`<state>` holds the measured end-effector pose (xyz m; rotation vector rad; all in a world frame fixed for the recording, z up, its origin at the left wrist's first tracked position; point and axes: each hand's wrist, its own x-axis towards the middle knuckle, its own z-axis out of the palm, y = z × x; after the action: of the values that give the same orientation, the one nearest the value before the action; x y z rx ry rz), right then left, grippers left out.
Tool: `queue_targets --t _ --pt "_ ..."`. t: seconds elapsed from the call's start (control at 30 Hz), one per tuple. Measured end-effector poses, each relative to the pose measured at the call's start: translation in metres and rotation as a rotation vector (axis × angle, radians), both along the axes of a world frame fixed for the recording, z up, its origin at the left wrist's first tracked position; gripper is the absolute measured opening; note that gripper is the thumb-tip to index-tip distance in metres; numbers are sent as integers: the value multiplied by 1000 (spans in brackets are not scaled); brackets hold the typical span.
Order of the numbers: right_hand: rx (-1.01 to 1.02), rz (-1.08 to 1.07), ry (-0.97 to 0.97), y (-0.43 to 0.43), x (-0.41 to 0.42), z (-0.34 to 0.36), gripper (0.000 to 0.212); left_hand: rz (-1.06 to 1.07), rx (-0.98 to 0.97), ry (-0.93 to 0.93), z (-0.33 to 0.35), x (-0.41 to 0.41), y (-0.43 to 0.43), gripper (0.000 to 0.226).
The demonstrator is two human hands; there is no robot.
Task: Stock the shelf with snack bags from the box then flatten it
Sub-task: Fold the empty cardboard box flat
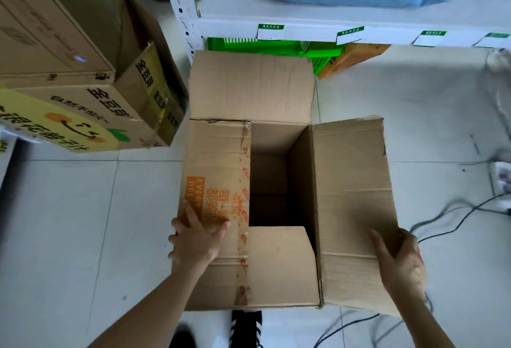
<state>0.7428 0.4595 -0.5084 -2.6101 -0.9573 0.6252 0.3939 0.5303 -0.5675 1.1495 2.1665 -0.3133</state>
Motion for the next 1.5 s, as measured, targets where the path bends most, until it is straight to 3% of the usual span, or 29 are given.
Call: queue_targets --t 0.27,0.47,0.57,0.7,0.9,1.1,1.5 --pt "251 149 -9 -13 -47 54 94 19 -14 -109 21 -14 -9 114" --pt "256 330 175 -12 -95 61 67 37 -10 -132 27 -15 2 111" --pt "139 372 264 -9 -112 41 81 4 16 -165 26 -18 9 108" --pt "-99 513 203 11 -130 5 119 -21 98 -215 13 -32 24 116" --pt "-240 608 102 29 -139 -43 116 -18 95 -175 -7 -43 43 115" --pt "-235 643 10 41 -129 -66 102 -46 136 -124 -12 -40 76 118" --pt "-186 575 88 88 -109 -74 122 26 570 -345 -2 -26 241 134"
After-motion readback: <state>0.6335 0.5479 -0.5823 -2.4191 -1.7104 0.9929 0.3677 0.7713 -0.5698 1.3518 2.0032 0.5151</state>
